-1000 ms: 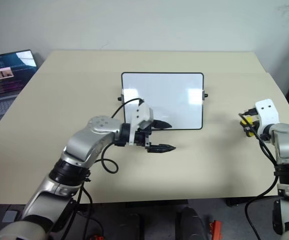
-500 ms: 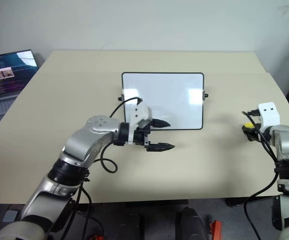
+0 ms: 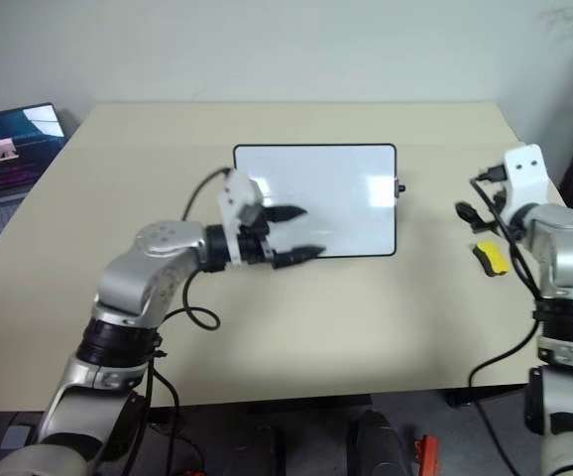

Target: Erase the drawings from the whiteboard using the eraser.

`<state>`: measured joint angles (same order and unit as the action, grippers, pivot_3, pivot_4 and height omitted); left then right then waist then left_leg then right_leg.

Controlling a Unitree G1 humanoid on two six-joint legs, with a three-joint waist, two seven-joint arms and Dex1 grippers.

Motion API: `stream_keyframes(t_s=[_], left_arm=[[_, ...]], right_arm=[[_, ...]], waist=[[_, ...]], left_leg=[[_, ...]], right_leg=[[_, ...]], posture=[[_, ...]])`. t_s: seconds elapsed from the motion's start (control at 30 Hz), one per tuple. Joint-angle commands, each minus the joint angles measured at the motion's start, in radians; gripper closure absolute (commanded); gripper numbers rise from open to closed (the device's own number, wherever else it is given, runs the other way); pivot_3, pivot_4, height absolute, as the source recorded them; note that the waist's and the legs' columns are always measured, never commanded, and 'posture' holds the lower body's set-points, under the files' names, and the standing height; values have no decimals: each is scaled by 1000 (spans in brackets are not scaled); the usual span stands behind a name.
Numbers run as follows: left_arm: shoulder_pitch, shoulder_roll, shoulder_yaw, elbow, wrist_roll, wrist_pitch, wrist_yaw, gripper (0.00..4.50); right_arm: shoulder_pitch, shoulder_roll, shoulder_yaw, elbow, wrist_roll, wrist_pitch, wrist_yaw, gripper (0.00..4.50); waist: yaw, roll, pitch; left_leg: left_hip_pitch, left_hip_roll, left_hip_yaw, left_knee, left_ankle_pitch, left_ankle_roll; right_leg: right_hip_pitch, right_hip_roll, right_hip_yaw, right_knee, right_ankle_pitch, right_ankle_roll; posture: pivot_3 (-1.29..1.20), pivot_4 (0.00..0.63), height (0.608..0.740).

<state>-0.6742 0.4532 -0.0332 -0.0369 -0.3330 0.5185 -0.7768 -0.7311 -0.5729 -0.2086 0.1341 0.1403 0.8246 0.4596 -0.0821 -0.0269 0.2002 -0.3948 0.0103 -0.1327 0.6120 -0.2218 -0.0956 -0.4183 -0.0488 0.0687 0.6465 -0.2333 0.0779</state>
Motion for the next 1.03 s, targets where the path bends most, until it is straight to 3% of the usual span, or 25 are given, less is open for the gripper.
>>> stream_keyframes(t_s=[0.03, 0.2, 0.37, 0.7, 1.03], left_arm=[[8, -28, 135, 37, 44, -98, 191, 0], [63, -66, 226, 95, 97, -163, 378, 0], [112, -88, 262, 137, 123, -227, 478, 0], [164, -135, 280, 267, 160, -334, 608, 0], [178, -181, 254, 300, 174, -379, 641, 0]], right_arm=[[53, 72, -22, 33, -5, -184, -77, 25], [117, 188, -58, 121, 20, -402, -152, 25], [144, 220, -68, 197, 31, -532, -164, 25], [204, 294, -93, 257, 88, -773, -167, 25], [227, 331, -89, 262, 101, -836, -198, 25]], waist=[[2, 0, 0], [18, 0, 0], [24, 0, 0], [23, 1, 0], [23, 1, -1]], left_leg=[[0, 0, 0, 0, 0, 0], [-2, -1, 0, 0, 0, 0], [-2, -1, 0, 0, 0, 0], [0, -1, 1, 0, 0, 0], [0, -1, 1, 1, 0, 0]], right_leg=[[0, 0, 0, 0, 0, 0], [-2, -1, 0, 0, 1, 1], [-2, -2, 0, 1, 1, 1], [-1, -1, 0, 1, 2, 1], [0, -1, 0, 2, 2, 1]], posture=[[0, 150, 740], [0, 150, 740], [0, 150, 740], [0, 150, 740], [0, 150, 740]])
